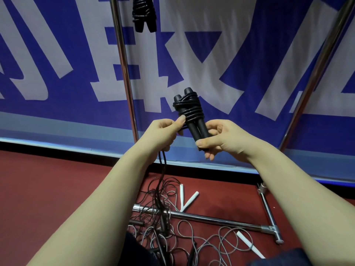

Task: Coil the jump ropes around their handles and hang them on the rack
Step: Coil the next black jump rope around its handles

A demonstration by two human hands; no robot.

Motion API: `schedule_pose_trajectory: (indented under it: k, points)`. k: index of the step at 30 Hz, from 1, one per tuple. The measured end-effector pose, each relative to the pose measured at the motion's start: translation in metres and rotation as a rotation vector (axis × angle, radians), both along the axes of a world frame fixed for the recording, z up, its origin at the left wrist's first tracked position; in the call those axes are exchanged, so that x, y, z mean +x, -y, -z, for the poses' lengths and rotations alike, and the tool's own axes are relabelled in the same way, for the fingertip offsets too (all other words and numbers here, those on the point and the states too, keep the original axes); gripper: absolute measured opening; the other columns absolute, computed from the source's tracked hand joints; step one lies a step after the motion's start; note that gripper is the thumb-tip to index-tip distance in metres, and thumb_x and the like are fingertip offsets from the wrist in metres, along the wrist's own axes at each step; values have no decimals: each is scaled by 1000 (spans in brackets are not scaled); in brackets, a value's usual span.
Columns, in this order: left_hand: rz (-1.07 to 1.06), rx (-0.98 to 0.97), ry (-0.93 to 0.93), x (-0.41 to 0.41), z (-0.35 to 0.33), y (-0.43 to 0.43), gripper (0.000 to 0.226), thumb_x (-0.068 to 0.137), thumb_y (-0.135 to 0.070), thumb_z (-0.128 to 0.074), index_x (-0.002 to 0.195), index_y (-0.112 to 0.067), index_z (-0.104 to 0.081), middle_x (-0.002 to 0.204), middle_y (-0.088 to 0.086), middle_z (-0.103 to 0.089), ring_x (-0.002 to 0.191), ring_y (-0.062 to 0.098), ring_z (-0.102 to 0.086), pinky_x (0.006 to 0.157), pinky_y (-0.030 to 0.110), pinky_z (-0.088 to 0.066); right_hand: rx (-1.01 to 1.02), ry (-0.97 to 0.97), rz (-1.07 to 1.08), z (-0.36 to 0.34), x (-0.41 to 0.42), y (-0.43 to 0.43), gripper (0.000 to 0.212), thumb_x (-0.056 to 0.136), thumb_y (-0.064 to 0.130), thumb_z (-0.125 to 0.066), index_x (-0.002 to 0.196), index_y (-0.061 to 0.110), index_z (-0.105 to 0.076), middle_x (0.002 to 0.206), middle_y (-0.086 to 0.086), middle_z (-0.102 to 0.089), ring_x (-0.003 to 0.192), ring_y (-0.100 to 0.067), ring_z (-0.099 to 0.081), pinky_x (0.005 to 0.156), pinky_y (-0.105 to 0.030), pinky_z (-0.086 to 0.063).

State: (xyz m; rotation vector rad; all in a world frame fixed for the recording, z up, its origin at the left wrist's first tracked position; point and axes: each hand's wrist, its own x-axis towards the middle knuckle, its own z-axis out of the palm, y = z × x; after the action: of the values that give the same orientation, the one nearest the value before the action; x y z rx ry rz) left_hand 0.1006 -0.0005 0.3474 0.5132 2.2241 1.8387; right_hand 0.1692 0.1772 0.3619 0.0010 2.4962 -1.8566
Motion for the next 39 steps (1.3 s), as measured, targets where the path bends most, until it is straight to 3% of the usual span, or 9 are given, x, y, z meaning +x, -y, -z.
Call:
schedule_pose_trajectory:
  k: [8,11,14,20,26,29,32,35,39]
  points:
    - [-72,-10,9,2,-3,-9,50,87,-53,-67,63,-12,-50,53,-3,-30,51,16,-20,48,26,-21,197,-48,144,-1,-3,4,32,78,-5,-72,107,0,-58,78,-22,-69,46,-26,-59,47,-32,-53]
    - [-100,-42,0,6,-2,-13,55,83,-56,-70,73,-2,-65,57,0,-35,50,15,-23,47,24,-24,472,-109,217,2,-3,17,18,77,-1,-65,91,5,-58,73,-16,-66,48,-27,-62,46,-37,-55]
    - [-140,-53,-13,8,0,-20,66,80,-57,-71,89,7,-70,67,7,-43,48,14,-28,45,21,-28,858,-196,270,7,0,37,12,82,5,-56,83,7,-45,69,-4,-47,66,-28,-49,45,-31,-32]
    - [-148,-6,-35,8,1,-20,48,82,-51,-72,73,-5,-62,54,-7,-53,48,11,-37,49,21,-37,1117,-301,278,15,2,56,25,96,13,-52,119,6,-47,99,-7,-55,89,-28,-55,66,-30,-32]
    - [-63,-207,-201,-4,-1,7,35,96,-42,-59,78,-12,-60,38,-19,-45,40,1,-38,48,18,-31,1168,-248,11,5,9,25,53,88,59,-58,129,26,-52,104,8,-59,95,-18,-57,75,-32,-40]
    - [38,-446,-296,-10,0,21,39,94,-46,-60,87,-8,-65,54,-12,-47,51,8,-40,51,23,-31,1137,-655,178,6,8,10,40,82,19,-64,121,11,-63,112,-6,-64,104,-31,-60,84,-36,-40]
    - [233,-568,-262,-7,3,23,40,91,-46,-62,89,-6,-67,67,0,-45,56,11,-37,54,25,-32,1254,-848,156,8,6,14,72,63,-2,-57,134,11,-55,141,-13,-49,131,-33,-40,108,-44,-26]
    - [450,-496,-114,2,3,23,28,91,-41,-64,74,-19,-67,58,-8,-41,49,6,-35,50,18,-32,1439,-805,-100,18,5,17,74,65,9,-69,137,17,-53,156,-9,-34,147,-32,-20,118,-52,-7]
    - [702,-370,75,3,2,29,30,90,-42,-63,75,-18,-72,56,-8,-38,47,5,-30,48,17,-28,1412,-756,-219,22,3,19,43,70,34,-73,108,17,-63,145,-9,-47,141,-32,-33,117,-51,-12]
